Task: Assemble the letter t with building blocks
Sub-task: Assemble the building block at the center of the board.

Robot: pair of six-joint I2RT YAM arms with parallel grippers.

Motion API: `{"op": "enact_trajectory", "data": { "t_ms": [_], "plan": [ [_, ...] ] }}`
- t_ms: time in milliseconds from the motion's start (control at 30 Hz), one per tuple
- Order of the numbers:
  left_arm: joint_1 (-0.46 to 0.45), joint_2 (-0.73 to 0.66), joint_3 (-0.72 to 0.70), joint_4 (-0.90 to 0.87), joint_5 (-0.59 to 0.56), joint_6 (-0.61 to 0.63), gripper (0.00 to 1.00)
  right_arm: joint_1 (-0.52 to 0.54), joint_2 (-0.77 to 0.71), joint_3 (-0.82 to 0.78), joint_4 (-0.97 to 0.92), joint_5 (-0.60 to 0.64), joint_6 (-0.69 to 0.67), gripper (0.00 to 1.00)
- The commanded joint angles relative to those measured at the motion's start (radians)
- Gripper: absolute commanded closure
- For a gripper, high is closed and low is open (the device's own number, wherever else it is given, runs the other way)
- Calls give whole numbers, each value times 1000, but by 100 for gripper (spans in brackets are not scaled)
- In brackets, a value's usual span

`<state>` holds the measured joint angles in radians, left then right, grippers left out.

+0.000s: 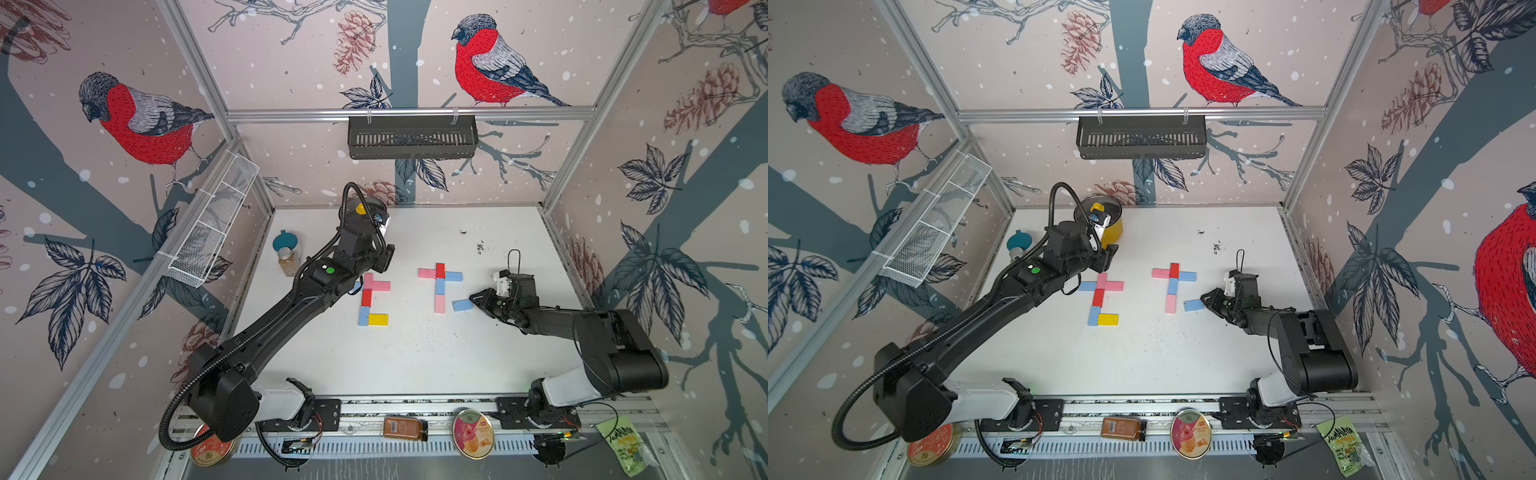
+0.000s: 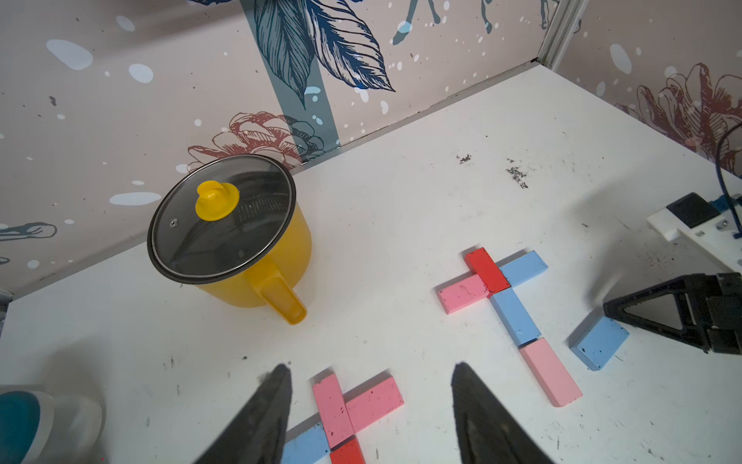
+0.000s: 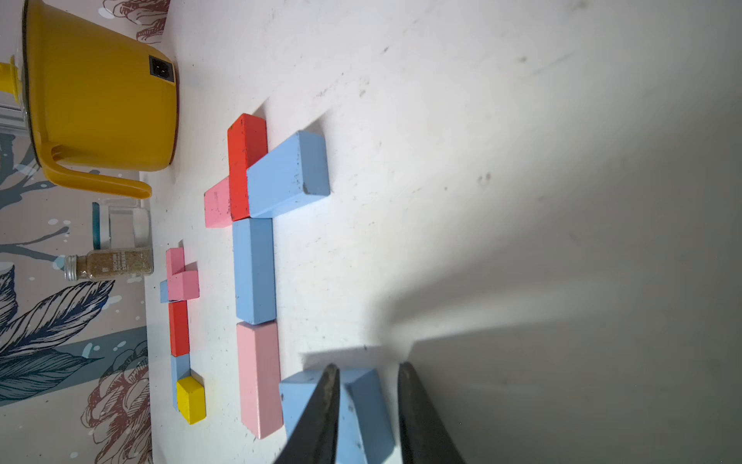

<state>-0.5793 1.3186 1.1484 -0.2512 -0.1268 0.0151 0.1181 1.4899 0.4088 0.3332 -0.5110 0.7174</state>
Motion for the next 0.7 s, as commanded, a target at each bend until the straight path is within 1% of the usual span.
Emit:
{"op": "enact_trajectory", "data": {
  "t_ms": [0, 300, 567, 667],
  "plan": [
    [14, -9, -12, 49, -21, -15, 36, 14, -13, -30, -140, 75, 56, 71],
    [29, -4, -45, 64, -31, -16, 36, 52, -67, -59, -137, 95, 105, 70],
    [29, -3, -76, 75, -39, -11, 36, 71, -81, -73, -116, 103, 122, 75],
    [31, -4, -84, 76, -43, -8, 36, 72, -88, -68, -118, 101, 121, 75]
  ]
}}
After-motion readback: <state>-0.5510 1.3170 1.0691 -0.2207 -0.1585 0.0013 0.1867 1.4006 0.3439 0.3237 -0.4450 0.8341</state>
